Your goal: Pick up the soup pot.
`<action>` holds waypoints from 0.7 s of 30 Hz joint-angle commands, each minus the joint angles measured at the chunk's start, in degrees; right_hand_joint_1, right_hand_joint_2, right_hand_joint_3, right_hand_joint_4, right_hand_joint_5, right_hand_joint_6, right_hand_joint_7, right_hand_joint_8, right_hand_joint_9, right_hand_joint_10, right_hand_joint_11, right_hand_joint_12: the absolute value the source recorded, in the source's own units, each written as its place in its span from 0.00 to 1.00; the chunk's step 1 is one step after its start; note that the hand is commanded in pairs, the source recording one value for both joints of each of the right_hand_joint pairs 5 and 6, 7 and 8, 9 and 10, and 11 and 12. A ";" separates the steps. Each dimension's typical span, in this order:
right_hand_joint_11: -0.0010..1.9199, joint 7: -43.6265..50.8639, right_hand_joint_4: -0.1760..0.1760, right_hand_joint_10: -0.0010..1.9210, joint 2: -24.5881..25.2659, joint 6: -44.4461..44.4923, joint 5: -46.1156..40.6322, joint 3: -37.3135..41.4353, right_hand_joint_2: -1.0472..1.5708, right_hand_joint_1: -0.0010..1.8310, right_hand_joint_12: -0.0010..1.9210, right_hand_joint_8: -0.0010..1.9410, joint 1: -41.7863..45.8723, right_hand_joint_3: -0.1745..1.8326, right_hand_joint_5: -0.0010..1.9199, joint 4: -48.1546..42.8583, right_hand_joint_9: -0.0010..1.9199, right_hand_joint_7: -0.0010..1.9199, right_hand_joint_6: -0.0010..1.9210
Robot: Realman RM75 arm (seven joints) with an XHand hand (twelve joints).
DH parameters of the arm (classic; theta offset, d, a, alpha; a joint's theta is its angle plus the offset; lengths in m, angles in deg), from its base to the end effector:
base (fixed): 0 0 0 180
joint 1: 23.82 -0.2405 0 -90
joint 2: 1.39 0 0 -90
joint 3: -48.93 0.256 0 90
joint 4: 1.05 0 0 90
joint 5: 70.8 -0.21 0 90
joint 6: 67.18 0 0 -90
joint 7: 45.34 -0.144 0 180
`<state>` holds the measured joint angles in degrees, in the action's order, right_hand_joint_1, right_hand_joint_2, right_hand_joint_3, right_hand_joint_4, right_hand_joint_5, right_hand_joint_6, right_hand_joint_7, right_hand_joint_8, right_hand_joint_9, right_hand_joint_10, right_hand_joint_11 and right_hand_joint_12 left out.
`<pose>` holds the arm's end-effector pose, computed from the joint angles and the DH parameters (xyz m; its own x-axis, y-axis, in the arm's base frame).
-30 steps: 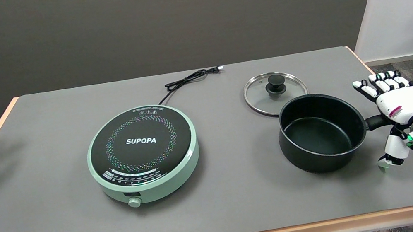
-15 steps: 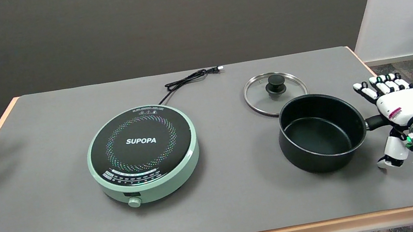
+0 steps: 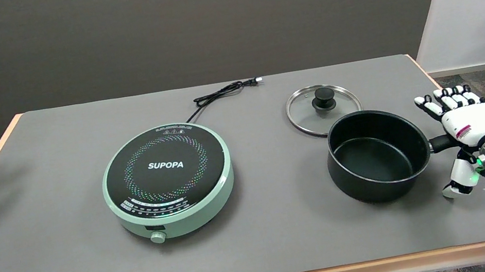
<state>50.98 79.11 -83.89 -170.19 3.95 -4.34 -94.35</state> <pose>-0.2709 -0.1950 0.4919 0.9559 -0.2277 -0.1857 0.2668 0.4078 0.8732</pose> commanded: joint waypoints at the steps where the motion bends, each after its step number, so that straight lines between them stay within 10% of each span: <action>1: 0.10 -0.01 1.00 0.10 -0.47 -0.33 -0.12 0.16 0.13 0.64 0.10 0.10 -0.35 0.83 0.10 0.02 0.10 0.10 0.10; 9: 0.28 -0.01 1.00 0.28 -0.97 -0.33 -0.12 0.29 0.15 0.61 0.28 0.28 -0.66 1.00 0.28 0.16 0.28 0.28 0.28; 21: 0.22 -0.09 1.00 0.22 -1.79 -0.41 -0.12 -0.32 0.14 0.61 0.22 0.21 -1.56 1.00 0.22 1.57 0.22 0.22 0.22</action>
<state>50.95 78.23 -84.20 -170.22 4.12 -4.93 -94.14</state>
